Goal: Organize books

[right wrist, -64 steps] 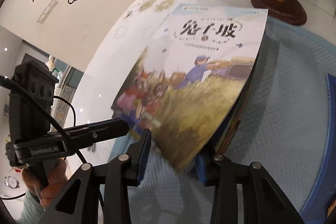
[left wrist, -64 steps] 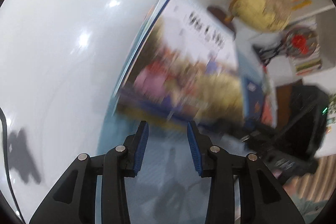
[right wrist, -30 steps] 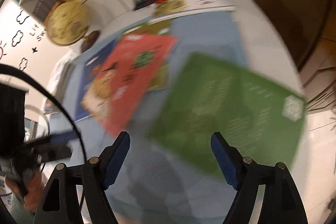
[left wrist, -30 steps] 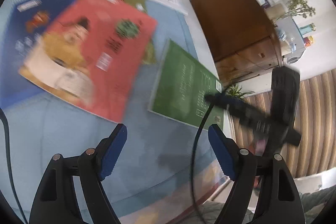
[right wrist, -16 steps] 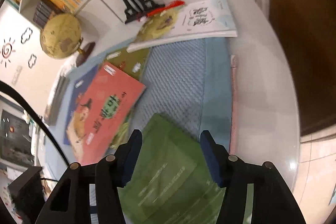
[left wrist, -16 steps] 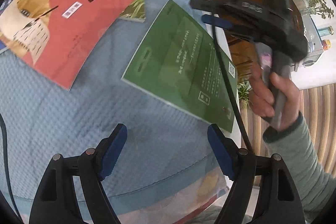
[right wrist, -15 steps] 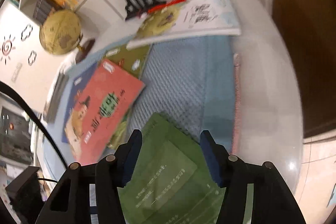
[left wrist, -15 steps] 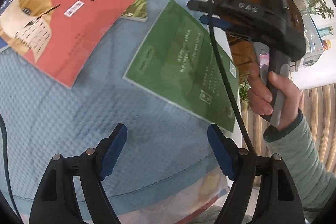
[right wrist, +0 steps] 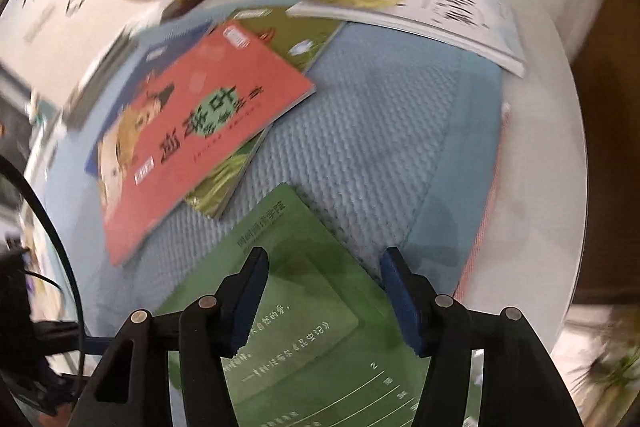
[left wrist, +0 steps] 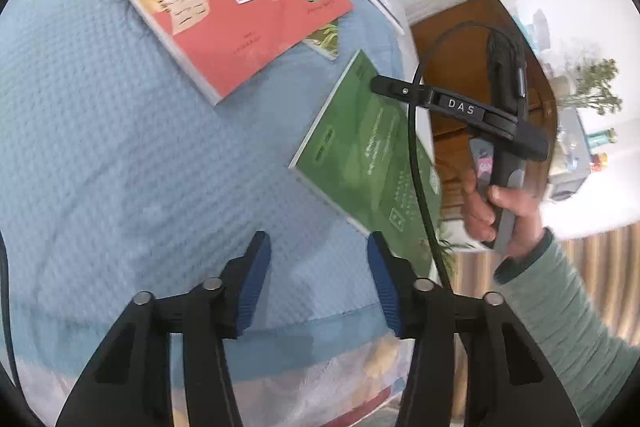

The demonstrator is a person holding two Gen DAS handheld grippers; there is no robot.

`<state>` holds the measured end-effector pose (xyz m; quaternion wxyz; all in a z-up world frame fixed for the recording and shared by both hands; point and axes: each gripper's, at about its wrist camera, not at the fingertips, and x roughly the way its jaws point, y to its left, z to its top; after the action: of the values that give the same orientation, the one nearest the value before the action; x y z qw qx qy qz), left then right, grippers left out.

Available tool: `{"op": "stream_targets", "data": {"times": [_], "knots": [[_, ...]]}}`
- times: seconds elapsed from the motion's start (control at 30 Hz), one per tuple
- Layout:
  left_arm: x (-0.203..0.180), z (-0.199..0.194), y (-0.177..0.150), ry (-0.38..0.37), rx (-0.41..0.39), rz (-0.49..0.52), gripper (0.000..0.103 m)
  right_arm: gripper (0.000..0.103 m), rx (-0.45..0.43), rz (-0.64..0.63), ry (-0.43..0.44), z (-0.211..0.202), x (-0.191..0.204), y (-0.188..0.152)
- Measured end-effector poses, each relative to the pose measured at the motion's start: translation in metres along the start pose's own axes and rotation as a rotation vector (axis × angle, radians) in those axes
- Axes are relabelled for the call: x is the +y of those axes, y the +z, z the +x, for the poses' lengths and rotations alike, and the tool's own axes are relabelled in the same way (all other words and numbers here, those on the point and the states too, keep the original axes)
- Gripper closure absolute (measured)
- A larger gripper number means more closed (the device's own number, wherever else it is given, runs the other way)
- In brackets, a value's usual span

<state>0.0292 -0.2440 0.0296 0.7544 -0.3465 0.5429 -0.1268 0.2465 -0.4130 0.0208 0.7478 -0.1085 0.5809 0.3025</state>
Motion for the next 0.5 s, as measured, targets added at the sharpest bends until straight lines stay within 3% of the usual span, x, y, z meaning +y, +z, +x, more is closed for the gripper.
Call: {"op": "stream_targets", "data": {"times": [0.07, 0.17, 0.3, 0.4, 0.5], "knots": [[-0.001, 0.003, -0.012, 0.023, -0.014, -0.023, 0.061, 0.046, 0.013, -0.044, 0.022, 0.001, 0.0, 0.002], [0.002, 0.003, -0.034, 0.002, -0.068, -0.113, 0.061, 0.042, 0.024, -0.107, 0.124, 0.003, -0.009, 0.002], [-0.012, 0.006, -0.054, 0.093, -0.191, -0.23, 0.062, 0.042, 0.055, -0.219, 0.262, 0.0, -0.024, 0.0], [-0.034, 0.021, -0.055, 0.192, -0.242, -0.264, 0.069, 0.043, 0.061, -0.296, 0.304, -0.001, -0.026, -0.004], [-0.06, 0.041, -0.054, 0.22, -0.243, -0.268, 0.081, 0.043, 0.055, -0.351, 0.309, -0.002, -0.021, -0.007]]}}
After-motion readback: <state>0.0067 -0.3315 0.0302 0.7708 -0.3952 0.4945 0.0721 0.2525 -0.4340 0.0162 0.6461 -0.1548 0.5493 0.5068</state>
